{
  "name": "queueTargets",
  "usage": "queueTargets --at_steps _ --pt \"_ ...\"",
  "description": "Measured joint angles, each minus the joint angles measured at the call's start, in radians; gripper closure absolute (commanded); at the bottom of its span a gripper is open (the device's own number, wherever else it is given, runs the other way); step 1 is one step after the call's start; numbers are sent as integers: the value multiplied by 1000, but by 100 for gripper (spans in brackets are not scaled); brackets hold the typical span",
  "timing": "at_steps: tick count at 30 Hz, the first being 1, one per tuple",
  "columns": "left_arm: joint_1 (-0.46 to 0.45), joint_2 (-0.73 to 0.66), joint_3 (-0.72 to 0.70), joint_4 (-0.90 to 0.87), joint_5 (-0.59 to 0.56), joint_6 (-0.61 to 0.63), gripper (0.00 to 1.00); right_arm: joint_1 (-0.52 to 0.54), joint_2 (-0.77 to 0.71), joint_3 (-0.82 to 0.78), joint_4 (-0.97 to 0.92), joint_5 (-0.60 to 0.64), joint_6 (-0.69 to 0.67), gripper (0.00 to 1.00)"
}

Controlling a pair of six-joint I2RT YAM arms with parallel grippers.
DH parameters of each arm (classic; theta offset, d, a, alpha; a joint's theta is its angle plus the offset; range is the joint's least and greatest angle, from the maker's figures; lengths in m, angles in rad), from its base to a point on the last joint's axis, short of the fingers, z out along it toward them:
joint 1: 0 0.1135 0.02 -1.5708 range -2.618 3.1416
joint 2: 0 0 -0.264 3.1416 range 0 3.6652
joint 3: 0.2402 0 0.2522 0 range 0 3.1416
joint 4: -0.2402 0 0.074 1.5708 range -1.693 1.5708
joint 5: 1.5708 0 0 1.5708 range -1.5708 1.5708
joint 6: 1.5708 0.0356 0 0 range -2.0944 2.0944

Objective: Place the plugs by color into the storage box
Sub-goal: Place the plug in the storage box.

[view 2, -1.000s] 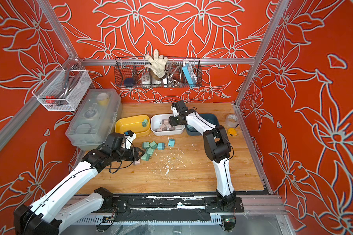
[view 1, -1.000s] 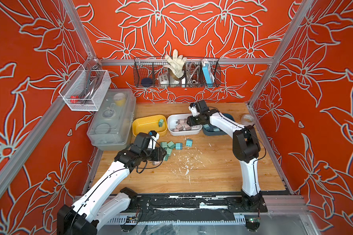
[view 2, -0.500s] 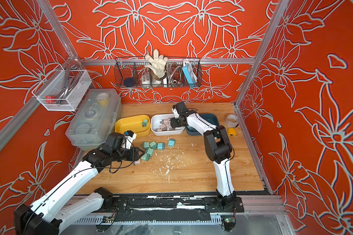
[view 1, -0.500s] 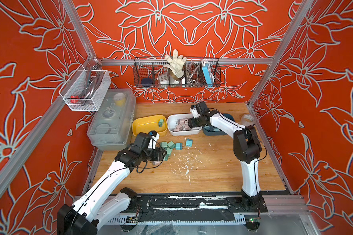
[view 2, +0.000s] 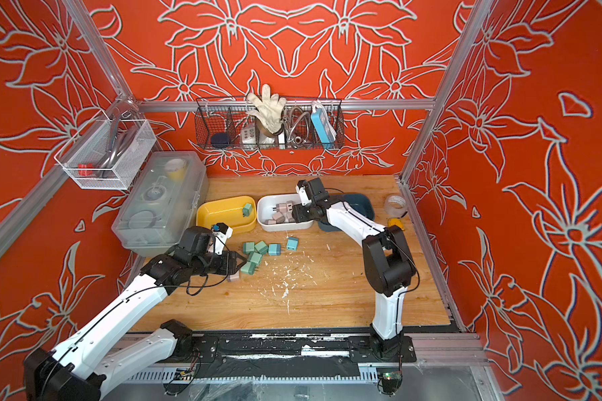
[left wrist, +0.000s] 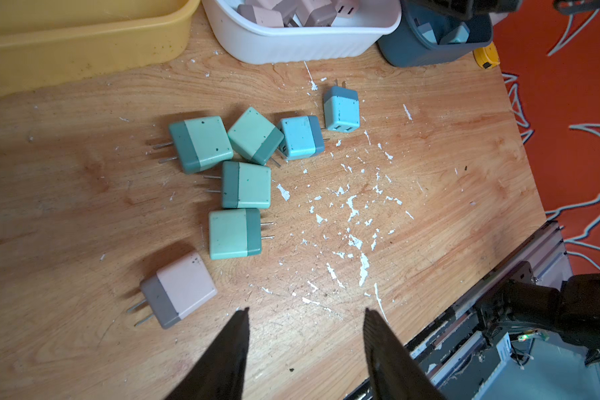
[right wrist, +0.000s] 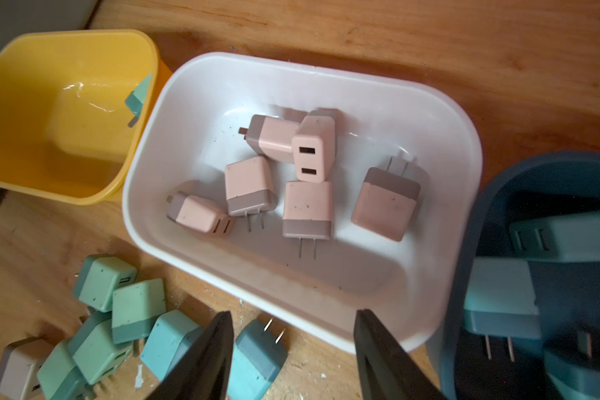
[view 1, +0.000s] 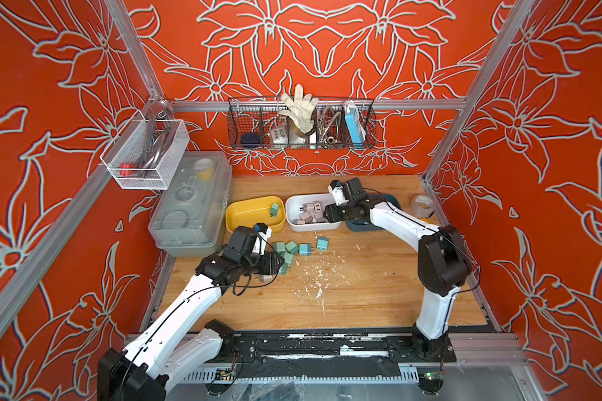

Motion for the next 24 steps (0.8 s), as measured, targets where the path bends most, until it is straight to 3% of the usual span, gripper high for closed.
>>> queueTargets --at_steps 13,24 --pt "0 5 0 0 0 0 46 70 -225 -221 121 1 44 42" --pt "0 13 0 0 8 -2 47 181 -266 -310 162 2 24 41"
